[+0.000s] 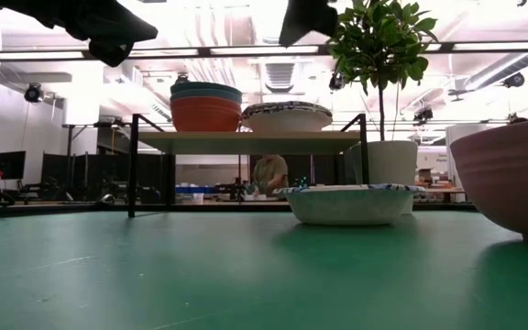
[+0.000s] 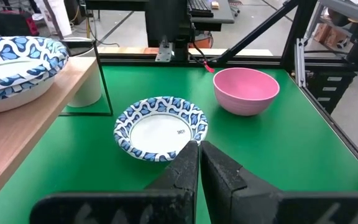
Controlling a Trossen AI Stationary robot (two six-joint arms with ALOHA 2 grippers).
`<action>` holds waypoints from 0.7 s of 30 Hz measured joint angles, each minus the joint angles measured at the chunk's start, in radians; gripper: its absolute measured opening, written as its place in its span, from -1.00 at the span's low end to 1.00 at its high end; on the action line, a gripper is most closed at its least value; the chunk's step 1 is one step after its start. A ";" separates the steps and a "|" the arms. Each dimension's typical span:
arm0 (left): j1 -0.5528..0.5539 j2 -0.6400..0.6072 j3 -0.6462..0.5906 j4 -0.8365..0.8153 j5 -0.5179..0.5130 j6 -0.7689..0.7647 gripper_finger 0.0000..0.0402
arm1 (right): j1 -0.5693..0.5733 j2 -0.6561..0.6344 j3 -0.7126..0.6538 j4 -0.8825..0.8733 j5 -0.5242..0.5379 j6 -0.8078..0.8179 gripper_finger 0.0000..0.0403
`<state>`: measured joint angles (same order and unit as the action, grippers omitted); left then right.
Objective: Place and stack bowls onto a shelf
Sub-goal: Stack the pink bowl on top of the green bowl on the shelf
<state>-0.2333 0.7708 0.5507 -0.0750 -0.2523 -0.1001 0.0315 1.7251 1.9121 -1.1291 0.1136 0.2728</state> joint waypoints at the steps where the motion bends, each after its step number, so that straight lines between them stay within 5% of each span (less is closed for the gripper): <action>1: 0.000 0.000 0.000 0.000 0.000 0.000 -1.00 | 0.006 0.001 0.000 -0.004 -0.096 0.061 -0.96; 5: 0.000 0.000 0.005 -0.003 0.000 0.000 -1.00 | 0.056 0.006 -0.003 -0.003 -0.265 0.272 -0.91; 21: -0.020 -0.002 0.101 -0.004 0.000 0.072 -1.00 | 0.358 0.166 -0.021 -0.198 -0.241 1.024 -0.15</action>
<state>-0.2535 0.7689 0.6517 -0.0792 -0.2520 -0.0277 0.3894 1.8911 1.8908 -1.3269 -0.1277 1.2963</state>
